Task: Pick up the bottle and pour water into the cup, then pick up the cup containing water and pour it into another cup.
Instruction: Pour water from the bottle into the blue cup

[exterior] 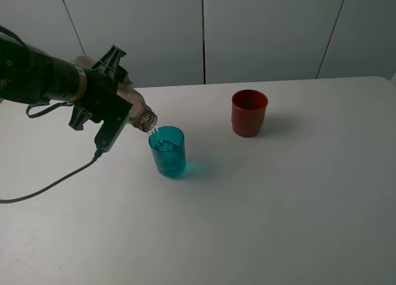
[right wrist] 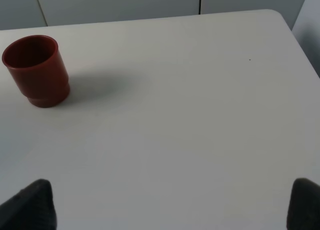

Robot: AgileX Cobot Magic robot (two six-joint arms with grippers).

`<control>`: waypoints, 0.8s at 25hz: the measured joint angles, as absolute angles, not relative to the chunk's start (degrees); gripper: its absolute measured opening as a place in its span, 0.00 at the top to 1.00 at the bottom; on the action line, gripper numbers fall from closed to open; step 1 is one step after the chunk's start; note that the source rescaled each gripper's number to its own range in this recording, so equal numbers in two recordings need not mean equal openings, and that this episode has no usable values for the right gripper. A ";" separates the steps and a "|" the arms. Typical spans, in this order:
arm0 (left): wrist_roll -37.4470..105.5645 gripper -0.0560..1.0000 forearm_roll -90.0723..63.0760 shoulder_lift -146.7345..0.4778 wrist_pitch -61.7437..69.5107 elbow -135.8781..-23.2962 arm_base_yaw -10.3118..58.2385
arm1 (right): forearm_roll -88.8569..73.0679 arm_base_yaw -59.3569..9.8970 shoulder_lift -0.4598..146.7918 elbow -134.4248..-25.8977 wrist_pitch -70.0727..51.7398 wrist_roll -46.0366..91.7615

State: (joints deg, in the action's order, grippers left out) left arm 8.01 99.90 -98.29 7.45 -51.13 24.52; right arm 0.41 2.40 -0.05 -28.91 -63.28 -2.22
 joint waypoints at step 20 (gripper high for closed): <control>11.60 0.95 99.90 -98.29 8.48 -53.22 25.30 | 0.41 2.40 -0.05 -28.91 -63.28 -2.35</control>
